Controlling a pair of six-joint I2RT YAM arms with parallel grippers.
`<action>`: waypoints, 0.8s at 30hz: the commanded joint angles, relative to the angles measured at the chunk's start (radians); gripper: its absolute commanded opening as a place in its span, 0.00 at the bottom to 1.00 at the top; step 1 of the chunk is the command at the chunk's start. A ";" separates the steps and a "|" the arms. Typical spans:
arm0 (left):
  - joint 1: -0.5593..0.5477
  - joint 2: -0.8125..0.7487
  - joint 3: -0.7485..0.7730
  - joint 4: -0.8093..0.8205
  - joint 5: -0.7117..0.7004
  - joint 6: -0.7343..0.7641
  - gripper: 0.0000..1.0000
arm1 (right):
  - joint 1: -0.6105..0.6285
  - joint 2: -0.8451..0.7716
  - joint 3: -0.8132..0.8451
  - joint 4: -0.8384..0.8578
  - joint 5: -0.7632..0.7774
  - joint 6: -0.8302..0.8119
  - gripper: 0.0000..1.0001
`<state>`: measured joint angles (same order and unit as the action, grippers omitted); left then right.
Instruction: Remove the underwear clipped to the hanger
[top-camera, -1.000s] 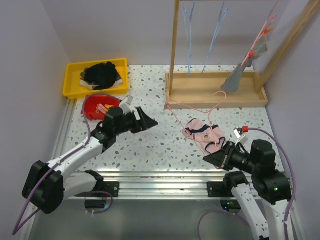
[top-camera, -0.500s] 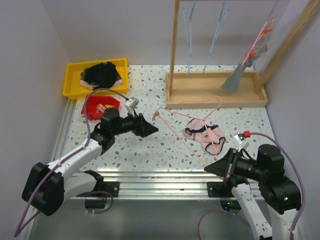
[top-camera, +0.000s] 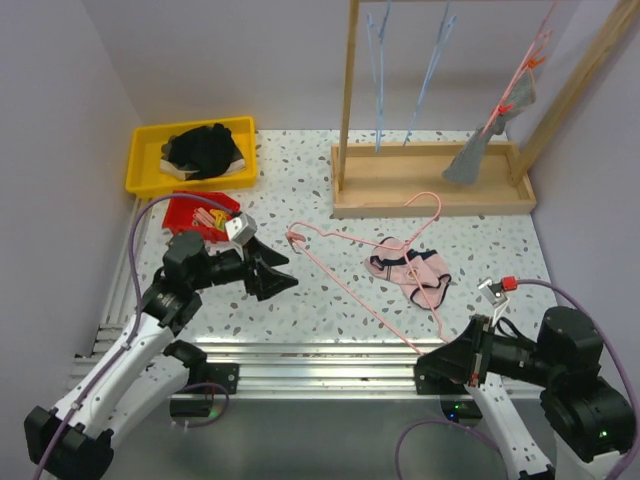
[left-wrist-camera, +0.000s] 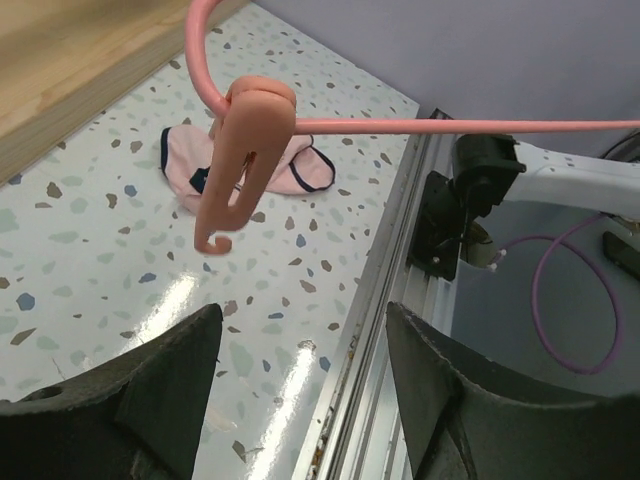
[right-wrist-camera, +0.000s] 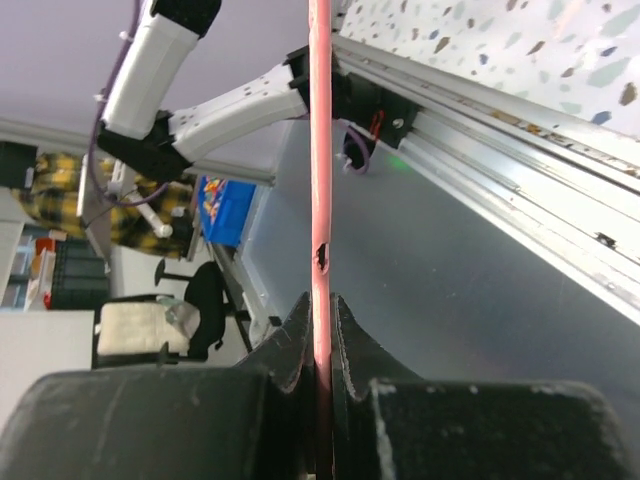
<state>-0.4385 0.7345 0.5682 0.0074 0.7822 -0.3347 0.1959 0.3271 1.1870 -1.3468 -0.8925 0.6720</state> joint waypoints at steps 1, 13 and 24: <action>0.007 -0.055 0.074 -0.153 0.074 0.071 0.70 | 0.002 0.010 0.052 -0.233 -0.133 -0.017 0.00; 0.007 -0.228 0.340 -0.656 0.150 0.298 0.64 | 0.002 -0.011 0.115 -0.232 -0.333 0.006 0.00; 0.007 -0.219 0.389 -0.682 0.215 0.304 0.63 | 0.004 -0.072 0.132 -0.233 -0.382 0.077 0.00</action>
<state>-0.4385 0.4808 0.8936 -0.6388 0.9787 -0.0734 0.1963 0.2764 1.2945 -1.3621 -1.2266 0.7029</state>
